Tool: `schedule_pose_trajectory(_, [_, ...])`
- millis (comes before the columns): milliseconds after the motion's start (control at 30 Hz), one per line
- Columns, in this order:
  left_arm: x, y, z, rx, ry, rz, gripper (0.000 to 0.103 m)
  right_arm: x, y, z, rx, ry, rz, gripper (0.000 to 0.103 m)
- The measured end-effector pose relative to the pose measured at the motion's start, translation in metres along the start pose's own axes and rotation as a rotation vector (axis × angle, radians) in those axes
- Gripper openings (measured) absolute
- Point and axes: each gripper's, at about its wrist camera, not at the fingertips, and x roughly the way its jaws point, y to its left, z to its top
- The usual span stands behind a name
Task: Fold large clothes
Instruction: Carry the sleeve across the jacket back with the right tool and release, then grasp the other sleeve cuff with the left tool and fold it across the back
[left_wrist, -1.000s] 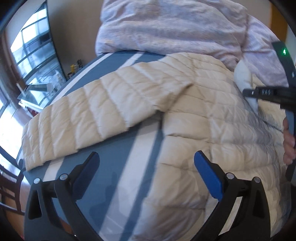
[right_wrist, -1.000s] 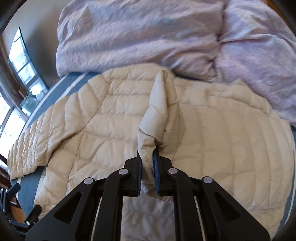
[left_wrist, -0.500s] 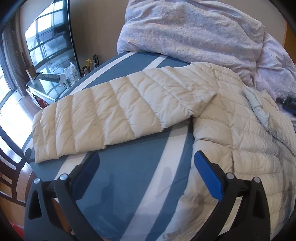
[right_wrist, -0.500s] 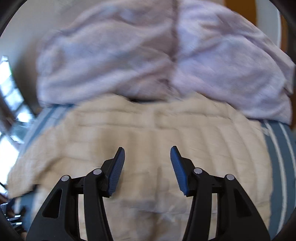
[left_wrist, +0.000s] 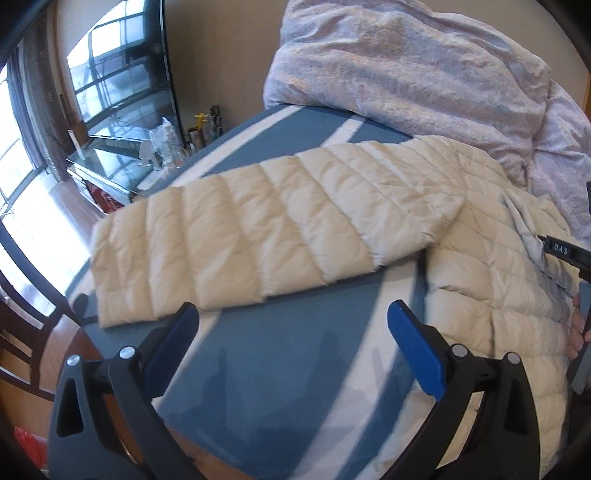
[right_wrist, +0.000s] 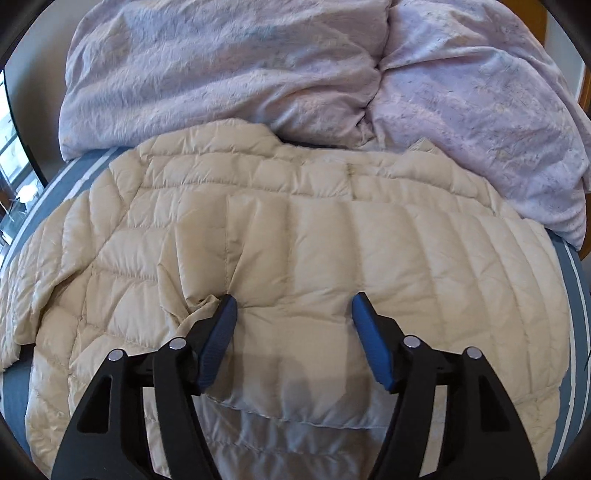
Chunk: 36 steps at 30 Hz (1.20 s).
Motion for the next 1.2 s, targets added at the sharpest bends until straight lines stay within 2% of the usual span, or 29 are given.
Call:
schedule_pose_trajectory(133, [0.001,0.019,0.011,-0.001,-0.019,0.036,0.101,0.017,0.012,-0.003,-0.046,0.036,-0.055,0.075])
schedule_pose_trajectory(233, [0.003,0.039,0.019,-0.022,-0.022,0.056,0.101,0.019,0.020,-0.004,-0.067,0.008,-0.096,0.078])
schedule_pose_trajectory(433, [0.005,0.103,0.031,-0.126,0.002,0.107,0.101,0.020,0.017,-0.003,-0.053,0.017,-0.079,0.081])
schedule_pose_trajectory(600, [0.013,0.147,0.030,-0.242,0.044,0.081,0.100,0.023,0.008,-0.001,-0.022,0.029,-0.050,0.086])
schedule_pose_trajectory(733, [0.025,0.162,0.023,-0.302,0.099,0.058,0.079,0.022,0.008,-0.001,-0.022,0.032,-0.039,0.086])
schedule_pose_trajectory(867, [0.037,0.166,0.018,-0.352,0.135,0.050,0.071,0.023,0.008,0.000,-0.025,0.033,-0.034,0.086])
schedule_pose_trajectory(933, [0.041,0.167,0.015,-0.366,0.146,0.039,0.057,0.024,0.008,0.000,-0.026,0.034,-0.029,0.086])
schedule_pose_trajectory(967, [0.042,0.166,0.015,-0.372,0.146,0.031,0.055,0.023,0.008,-0.001,-0.025,0.034,-0.028,0.086])
schedule_pose_trajectory(1033, [0.042,0.163,0.015,-0.368,0.135,0.031,0.037,0.022,0.008,-0.001,-0.023,0.034,-0.028,0.086])
schedule_pose_trajectory(1067, [0.042,0.161,0.015,-0.371,0.129,0.024,0.032,0.022,0.008,-0.001,-0.024,0.033,-0.029,0.086])
schedule_pose_trajectory(1133, [0.042,0.157,0.016,-0.377,0.127,-0.009,0.011,0.023,0.008,0.000,-0.022,0.035,-0.027,0.086])
schedule_pose_trajectory(1200, [0.041,0.150,0.020,-0.362,0.118,-0.009,0.006,0.023,0.008,0.000,-0.021,0.035,-0.026,0.086])
